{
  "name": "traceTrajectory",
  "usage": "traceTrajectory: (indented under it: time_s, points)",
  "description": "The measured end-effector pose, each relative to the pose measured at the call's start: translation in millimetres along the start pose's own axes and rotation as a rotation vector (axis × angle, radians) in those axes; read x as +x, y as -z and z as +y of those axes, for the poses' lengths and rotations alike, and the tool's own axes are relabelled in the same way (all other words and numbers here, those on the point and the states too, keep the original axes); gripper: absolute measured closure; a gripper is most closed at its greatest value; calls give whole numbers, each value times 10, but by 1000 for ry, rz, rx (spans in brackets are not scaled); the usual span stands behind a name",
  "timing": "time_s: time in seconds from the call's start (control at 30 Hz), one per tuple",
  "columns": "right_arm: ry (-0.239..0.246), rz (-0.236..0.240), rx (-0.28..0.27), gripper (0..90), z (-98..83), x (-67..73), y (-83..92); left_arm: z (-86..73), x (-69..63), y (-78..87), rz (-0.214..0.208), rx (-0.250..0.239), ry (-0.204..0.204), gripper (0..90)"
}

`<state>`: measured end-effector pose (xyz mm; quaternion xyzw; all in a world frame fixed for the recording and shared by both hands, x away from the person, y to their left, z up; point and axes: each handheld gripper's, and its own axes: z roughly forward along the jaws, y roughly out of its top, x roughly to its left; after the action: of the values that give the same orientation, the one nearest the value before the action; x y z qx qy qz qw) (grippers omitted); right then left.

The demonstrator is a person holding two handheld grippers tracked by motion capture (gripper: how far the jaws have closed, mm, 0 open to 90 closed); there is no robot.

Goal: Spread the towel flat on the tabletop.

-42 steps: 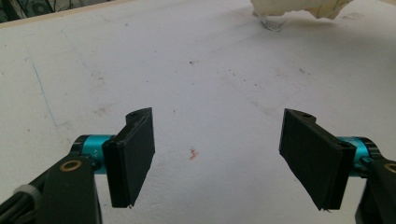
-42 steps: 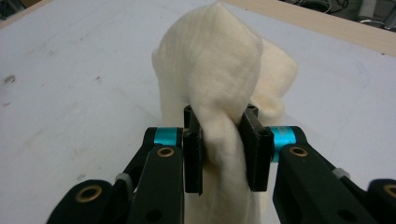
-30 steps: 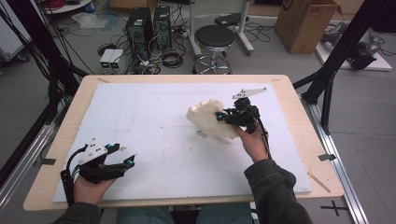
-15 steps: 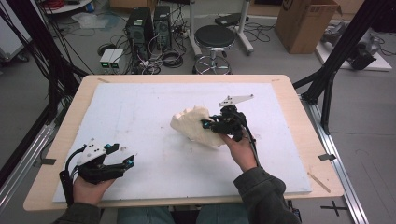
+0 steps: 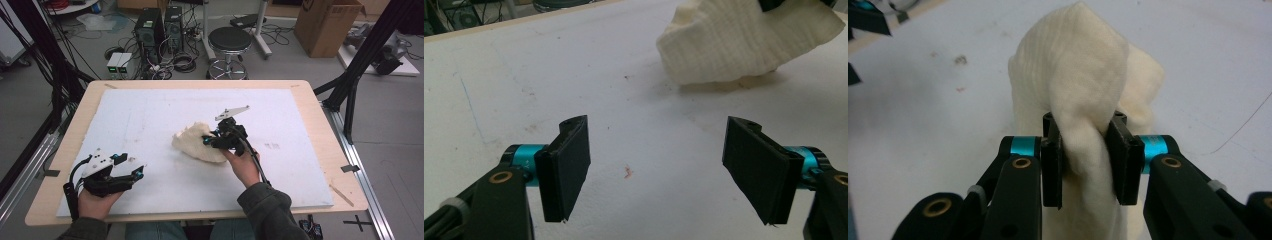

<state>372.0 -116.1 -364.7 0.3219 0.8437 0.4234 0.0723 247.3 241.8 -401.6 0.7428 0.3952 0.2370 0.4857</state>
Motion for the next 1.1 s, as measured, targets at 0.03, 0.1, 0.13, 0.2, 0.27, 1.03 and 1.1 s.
traceTrajectory:
  time_s: [0.03,0.1,0.13,0.2,0.27,1.03,1.1]
  points:
    - [9,-11,13,712,-2,0,-40,2,-4,-6,1,0,-1,275]
    - [14,-37,40,712,-10,-20,-124,7,-10,-13,-4,1,-4,275]
    - [8,-46,51,711,-15,-43,-165,10,-15,-17,-3,0,-3,275]
    - [-5,-66,70,708,-28,-93,-239,15,-22,-27,-10,-7,2,275]
    - [-13,-68,84,699,-38,-111,-303,24,-28,-35,-14,-7,0,275]
    - [58,64,-6,535,-417,-149,161,98,-388,-406,-150,63,-75,336]
    - [70,71,2,567,-492,-151,141,94,-394,-416,-153,65,-70,337]
